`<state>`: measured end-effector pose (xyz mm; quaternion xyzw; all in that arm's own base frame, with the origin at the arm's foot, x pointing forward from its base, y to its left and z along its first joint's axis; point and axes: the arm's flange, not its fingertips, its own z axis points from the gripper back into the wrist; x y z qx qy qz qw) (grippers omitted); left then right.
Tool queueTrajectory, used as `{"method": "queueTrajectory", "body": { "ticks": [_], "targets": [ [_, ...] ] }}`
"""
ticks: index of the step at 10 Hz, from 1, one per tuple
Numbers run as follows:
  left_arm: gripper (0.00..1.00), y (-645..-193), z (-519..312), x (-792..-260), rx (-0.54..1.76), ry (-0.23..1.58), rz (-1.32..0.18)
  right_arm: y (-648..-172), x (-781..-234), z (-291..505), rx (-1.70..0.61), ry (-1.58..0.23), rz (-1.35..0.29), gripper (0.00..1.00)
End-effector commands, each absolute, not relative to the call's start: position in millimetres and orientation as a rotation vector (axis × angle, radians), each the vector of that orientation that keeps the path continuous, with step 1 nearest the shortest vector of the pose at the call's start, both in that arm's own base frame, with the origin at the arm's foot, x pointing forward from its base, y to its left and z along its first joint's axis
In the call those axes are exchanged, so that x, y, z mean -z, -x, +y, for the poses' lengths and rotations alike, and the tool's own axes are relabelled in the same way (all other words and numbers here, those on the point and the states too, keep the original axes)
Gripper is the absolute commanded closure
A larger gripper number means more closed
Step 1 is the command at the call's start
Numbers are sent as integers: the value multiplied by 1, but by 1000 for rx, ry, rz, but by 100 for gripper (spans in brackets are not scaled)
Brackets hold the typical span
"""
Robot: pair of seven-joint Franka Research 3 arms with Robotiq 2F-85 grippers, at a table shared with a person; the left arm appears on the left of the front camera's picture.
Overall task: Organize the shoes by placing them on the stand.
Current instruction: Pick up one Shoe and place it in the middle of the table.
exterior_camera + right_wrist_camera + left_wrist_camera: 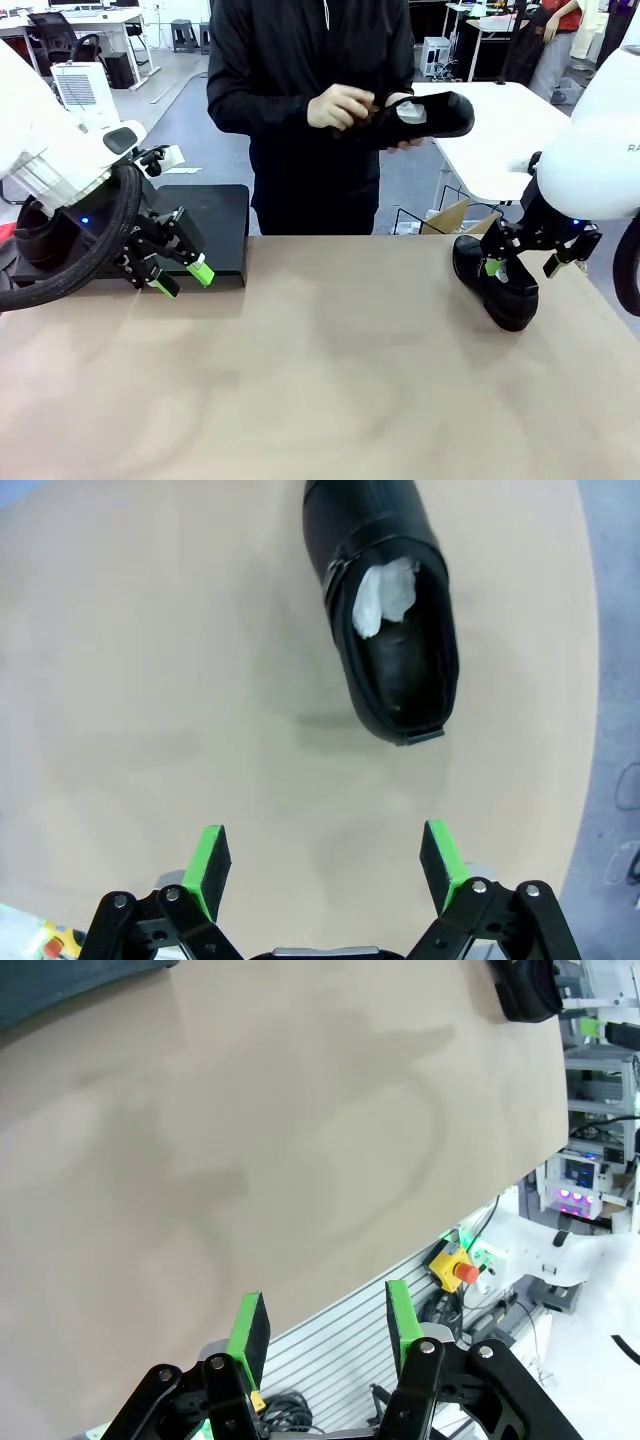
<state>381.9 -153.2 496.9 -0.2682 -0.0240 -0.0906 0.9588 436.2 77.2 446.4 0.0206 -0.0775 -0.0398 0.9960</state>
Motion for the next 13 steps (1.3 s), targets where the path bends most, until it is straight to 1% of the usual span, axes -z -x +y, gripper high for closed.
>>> {"method": "queueTrajectory", "body": {
  "ticks": [1,2,5,10,13],
  "targets": [
    [38,-383,-153,-498,185,554,-54,-440,-446,74,108,-45,-166,0],
    [38,-383,-153,-498,185,554,-54,-438,-442,78,63,-24,-161,0],
    [38,-383,-153,-498,185,554,-54,-468,-425,76,-117,-34,-155,0],
    [38,-383,-153,-498,185,554,-54,-491,-411,77,-152,-28,-165,0],
    [38,-383,-153,-498,185,554,-54,-507,-408,53,-84,-33,-168,0]
  ]
}}
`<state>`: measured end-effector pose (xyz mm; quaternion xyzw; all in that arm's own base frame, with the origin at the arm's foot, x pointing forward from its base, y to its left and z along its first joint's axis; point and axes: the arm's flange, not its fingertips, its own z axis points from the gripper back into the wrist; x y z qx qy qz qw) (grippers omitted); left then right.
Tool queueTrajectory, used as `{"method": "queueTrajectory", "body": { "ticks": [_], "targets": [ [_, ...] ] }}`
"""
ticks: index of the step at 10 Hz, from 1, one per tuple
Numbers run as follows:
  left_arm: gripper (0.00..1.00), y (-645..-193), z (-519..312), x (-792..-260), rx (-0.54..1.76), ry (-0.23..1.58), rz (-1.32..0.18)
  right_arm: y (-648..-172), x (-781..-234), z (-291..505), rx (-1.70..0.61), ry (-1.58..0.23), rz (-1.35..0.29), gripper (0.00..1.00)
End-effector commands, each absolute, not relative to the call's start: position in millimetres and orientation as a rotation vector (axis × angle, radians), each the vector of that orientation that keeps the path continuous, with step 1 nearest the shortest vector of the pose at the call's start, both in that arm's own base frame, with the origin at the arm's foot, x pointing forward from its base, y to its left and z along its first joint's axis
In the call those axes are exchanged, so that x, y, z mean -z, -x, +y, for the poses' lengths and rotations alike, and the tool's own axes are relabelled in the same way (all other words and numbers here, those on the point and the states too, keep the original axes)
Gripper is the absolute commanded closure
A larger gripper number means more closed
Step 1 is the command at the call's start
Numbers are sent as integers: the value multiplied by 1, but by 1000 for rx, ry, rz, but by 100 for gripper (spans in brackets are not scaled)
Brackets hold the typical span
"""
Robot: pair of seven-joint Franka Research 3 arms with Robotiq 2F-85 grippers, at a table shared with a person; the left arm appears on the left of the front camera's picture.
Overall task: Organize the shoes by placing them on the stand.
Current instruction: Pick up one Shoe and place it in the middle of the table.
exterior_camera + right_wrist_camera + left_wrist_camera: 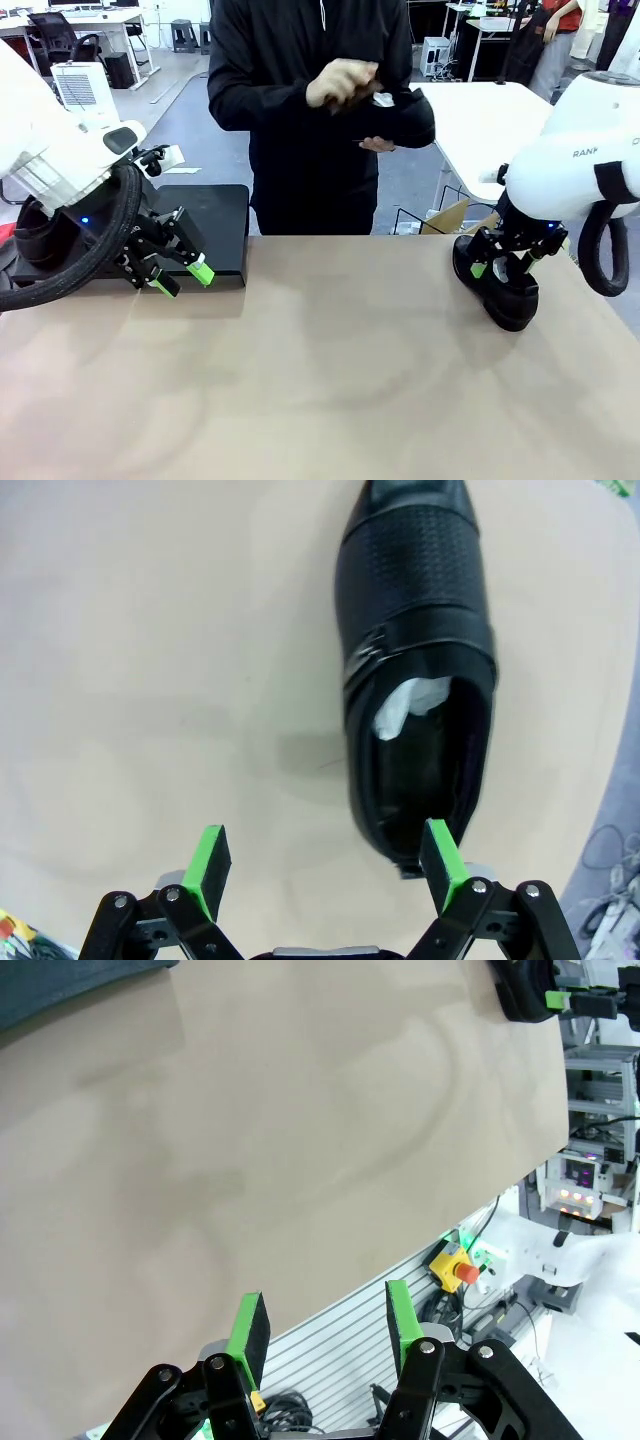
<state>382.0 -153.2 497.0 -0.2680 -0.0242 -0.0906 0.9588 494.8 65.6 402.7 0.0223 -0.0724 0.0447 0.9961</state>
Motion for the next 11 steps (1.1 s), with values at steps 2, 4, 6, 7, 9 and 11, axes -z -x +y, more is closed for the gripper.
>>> {"method": "queueTrajectory", "body": {
  "ticks": [2,4,6,7,9,11],
  "targets": [
    [38,-383,-153,-498,185,554,-54,-515,-422,26,-42,-25,-183,0],
    [38,-383,-153,-498,185,554,-54,-530,-426,8,-44,0,-165,0],
    [38,-383,-153,-498,185,554,-54,-550,-416,-13,-31,5,-106,0],
    [38,-383,-153,-498,185,554,-54,-556,-410,-20,-21,-18,-88,0],
    [38,-383,-153,-498,185,554,-54,-563,-392,-26,-32,-29,-48,0],
    [38,-383,-153,-498,185,554,-54,-568,-376,-30,-17,2,-15,0]
  ]
}}
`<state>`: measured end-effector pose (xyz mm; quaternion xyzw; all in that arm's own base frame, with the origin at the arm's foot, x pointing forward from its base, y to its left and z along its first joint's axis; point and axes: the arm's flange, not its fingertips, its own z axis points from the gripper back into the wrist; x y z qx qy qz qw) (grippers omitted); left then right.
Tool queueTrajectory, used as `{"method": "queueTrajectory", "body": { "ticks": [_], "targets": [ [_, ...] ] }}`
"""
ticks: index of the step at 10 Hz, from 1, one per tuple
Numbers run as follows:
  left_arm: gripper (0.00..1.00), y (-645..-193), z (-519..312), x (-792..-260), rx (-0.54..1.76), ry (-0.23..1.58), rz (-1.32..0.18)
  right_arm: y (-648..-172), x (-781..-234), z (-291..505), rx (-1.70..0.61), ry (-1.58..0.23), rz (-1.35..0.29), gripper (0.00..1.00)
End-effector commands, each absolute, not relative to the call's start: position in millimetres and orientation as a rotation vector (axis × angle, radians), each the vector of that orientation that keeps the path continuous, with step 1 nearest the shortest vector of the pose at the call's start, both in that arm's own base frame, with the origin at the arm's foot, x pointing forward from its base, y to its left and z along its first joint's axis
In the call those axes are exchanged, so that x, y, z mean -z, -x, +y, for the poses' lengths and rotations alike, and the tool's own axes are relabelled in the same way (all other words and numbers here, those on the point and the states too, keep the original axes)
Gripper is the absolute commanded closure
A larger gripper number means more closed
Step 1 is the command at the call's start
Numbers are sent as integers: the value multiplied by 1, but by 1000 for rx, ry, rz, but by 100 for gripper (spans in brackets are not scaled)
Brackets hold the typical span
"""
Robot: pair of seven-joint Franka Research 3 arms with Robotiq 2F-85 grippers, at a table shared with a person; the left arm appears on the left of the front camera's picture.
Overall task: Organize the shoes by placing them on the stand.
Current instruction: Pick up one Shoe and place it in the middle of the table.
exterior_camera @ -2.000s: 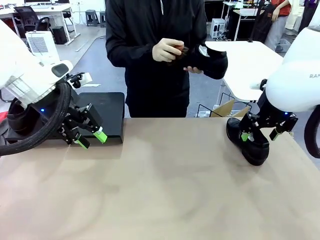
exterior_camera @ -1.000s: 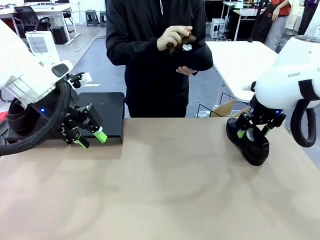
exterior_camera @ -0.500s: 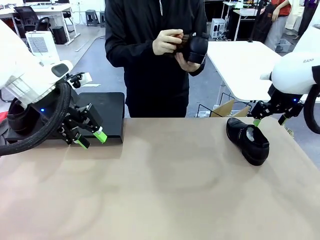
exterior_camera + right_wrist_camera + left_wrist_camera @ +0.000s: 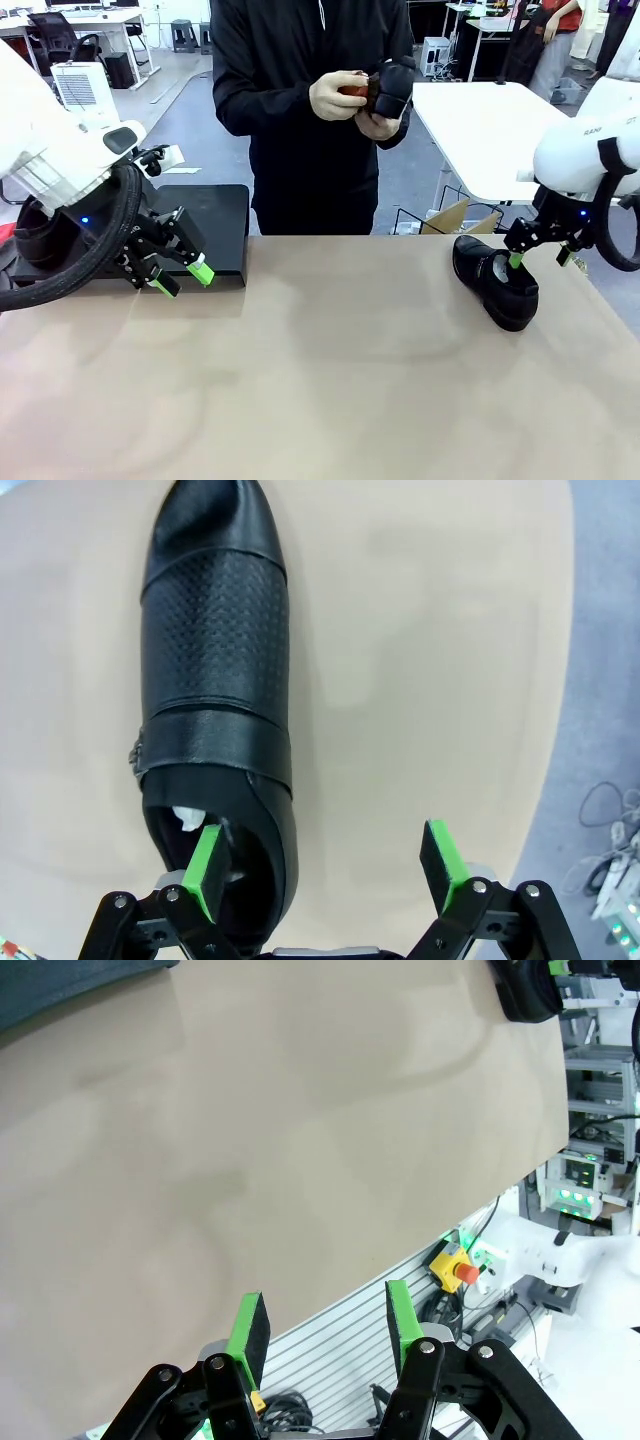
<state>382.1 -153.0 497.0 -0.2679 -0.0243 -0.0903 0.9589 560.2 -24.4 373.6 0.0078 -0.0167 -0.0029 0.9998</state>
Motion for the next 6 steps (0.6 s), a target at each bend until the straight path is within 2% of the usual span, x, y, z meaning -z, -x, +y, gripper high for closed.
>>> {"method": "queueTrajectory", "body": {
  "ticks": [1,4,5,6],
  "targets": [
    [38,-383,-153,-498,185,554,-54,-569,-370,-28,-26,1,-6,0],
    [38,-383,-153,-498,185,554,-54,-572,-349,-22,-43,-5,6,2],
    [38,-383,-153,-498,185,554,-54,-571,-343,-22,-40,-2,9,17],
    [38,-383,-153,-498,185,554,-54,-569,-340,-21,-48,-9,22,36]
  ]
}}
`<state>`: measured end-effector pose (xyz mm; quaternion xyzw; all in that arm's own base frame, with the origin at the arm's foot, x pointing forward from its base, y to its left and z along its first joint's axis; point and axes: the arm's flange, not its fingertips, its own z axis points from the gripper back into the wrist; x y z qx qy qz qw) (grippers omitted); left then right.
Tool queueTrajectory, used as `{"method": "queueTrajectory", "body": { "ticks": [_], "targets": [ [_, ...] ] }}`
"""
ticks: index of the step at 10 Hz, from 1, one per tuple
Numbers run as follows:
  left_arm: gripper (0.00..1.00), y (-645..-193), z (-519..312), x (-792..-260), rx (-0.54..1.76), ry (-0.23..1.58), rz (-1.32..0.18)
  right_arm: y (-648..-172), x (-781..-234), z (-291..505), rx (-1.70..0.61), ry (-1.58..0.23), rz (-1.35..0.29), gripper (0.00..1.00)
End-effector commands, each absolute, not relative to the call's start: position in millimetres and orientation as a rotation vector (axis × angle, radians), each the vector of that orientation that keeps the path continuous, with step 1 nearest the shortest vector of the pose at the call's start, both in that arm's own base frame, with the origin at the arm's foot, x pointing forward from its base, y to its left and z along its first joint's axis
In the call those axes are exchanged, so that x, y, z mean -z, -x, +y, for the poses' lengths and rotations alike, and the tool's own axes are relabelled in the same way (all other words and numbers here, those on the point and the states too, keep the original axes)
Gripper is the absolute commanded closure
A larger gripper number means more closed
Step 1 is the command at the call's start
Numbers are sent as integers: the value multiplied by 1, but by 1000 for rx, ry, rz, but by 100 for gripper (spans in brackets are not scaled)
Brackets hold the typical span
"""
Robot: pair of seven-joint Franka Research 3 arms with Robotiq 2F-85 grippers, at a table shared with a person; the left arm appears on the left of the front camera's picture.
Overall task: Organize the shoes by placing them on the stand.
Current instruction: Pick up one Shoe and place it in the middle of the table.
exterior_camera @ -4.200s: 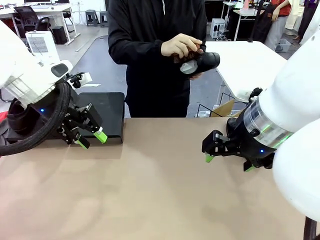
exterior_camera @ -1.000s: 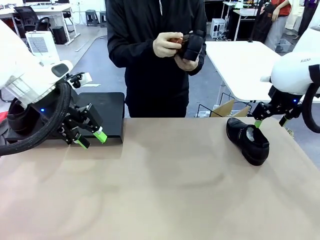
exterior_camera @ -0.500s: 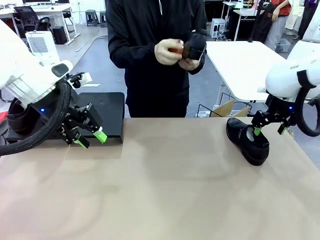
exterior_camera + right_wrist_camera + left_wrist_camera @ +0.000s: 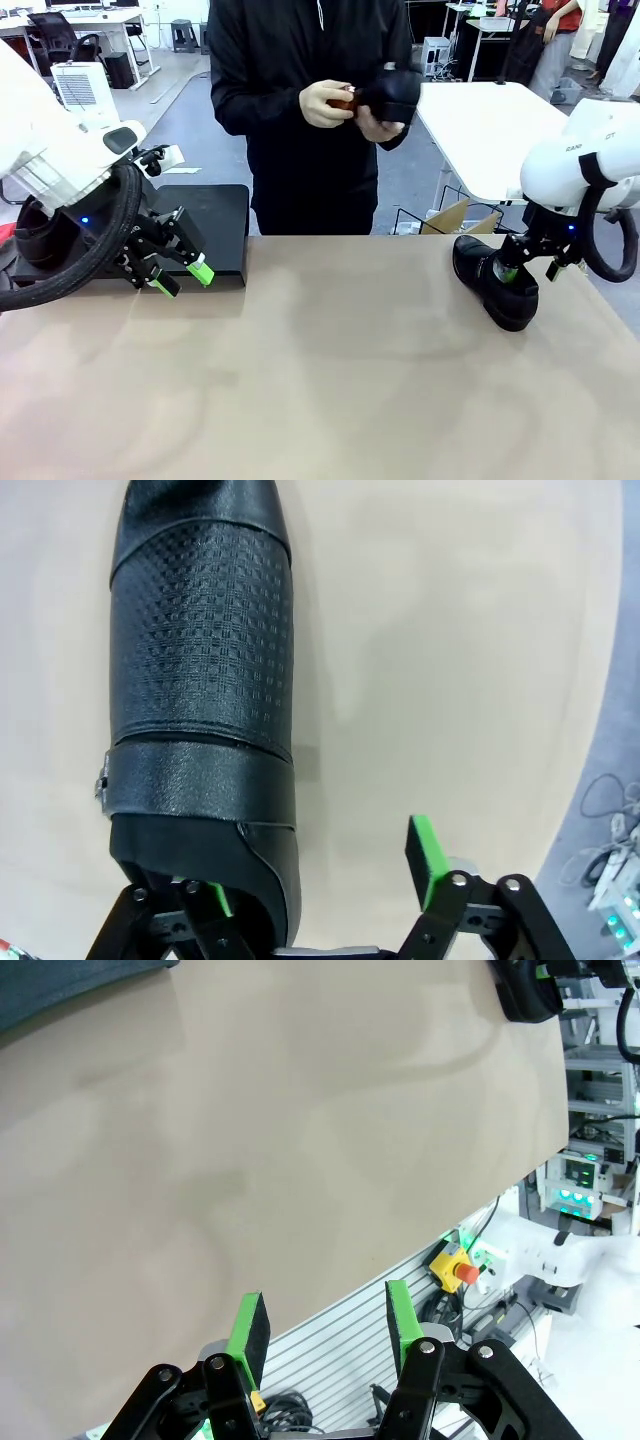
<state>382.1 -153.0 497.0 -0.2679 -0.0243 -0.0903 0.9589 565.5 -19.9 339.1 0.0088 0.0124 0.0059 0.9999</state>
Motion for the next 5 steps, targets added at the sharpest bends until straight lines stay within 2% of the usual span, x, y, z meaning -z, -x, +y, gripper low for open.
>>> {"method": "queueTrajectory", "body": {
  "ticks": [1,3,4,5],
  "targets": [
    [38,-383,-153,-498,185,554,-54,-567,-337,-20,-54,-11,26,55],
    [38,-383,-153,-498,185,554,-54,-563,-333,-18,-60,-20,37,93],
    [38,-383,-153,-498,185,554,-54,-561,-332,-18,-63,-29,39,100],
    [38,-383,-153,-498,185,554,-54,-560,-331,-16,-65,-41,41,100]
  ]
}}
